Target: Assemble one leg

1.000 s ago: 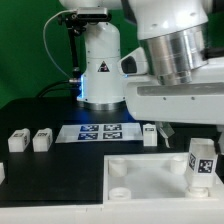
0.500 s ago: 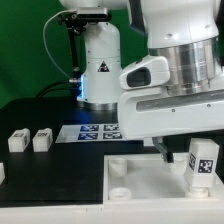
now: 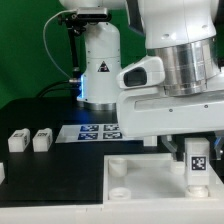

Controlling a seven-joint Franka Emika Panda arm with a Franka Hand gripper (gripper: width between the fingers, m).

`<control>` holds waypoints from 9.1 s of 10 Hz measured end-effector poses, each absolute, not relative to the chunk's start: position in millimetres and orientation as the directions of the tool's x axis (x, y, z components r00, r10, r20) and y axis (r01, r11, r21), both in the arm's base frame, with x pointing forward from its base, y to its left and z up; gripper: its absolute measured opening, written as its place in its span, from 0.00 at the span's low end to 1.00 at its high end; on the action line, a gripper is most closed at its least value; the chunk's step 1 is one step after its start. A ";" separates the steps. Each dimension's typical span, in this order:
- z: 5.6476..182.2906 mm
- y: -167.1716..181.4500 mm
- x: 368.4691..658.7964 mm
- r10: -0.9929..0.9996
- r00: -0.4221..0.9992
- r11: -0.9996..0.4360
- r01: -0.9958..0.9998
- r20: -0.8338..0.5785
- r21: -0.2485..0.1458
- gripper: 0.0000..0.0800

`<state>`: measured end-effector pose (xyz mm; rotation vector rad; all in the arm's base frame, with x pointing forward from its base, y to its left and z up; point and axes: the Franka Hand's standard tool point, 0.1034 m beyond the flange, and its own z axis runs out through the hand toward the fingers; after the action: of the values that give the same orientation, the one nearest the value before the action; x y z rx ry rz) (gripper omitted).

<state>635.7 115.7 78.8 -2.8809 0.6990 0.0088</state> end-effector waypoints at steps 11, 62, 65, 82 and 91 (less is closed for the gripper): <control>75.8 106.7 638.5 -0.951 0.077 -0.050 -0.994 -0.301 -0.098 0.63; 75.6 104.6 635.4 -0.863 0.480 -0.452 -0.873 -0.160 -0.184 0.79; 74.7 102.3 635.6 -0.688 0.720 -0.690 -0.689 -0.095 -0.223 0.81; 67.1 115.8 634.6 -0.918 0.370 -0.345 -0.922 -0.139 -0.176 0.36; 71.5 121.0 637.3 -0.868 0.472 -0.449 -0.878 -0.154 -0.165 0.80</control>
Offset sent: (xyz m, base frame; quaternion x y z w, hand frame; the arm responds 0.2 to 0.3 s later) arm 0.0070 -0.0060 -0.0160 0.0480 -0.0198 0.3721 0.9267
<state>637.3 121.0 71.5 -2.4988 1.5075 0.0687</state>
